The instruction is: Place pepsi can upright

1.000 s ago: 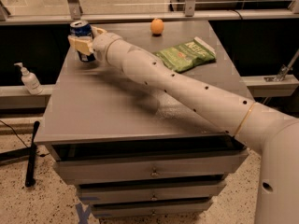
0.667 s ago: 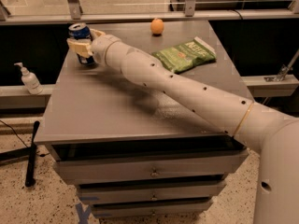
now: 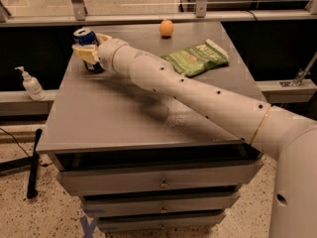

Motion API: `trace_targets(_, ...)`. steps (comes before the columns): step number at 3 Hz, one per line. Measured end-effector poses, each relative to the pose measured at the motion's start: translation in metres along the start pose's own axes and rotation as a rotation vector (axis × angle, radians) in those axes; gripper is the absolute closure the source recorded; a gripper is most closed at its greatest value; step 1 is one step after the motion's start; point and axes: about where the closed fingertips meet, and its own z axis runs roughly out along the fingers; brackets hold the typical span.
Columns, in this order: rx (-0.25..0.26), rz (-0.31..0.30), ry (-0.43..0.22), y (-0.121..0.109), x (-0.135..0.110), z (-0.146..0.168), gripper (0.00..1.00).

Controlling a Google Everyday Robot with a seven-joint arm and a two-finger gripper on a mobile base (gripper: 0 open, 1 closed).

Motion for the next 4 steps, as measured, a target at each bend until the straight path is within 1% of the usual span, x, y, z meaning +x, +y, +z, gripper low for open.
trace_targets(2, 0.0, -0.002, 0.024, 0.001, 0.008, -0.009, 0.14)
trace_targets(3, -0.006, 0.007, 0.041, -0.001, 0.01, -0.02, 0.0)
trace_targets(4, -0.018, 0.018, 0.065, -0.007, 0.011, -0.045, 0.0)
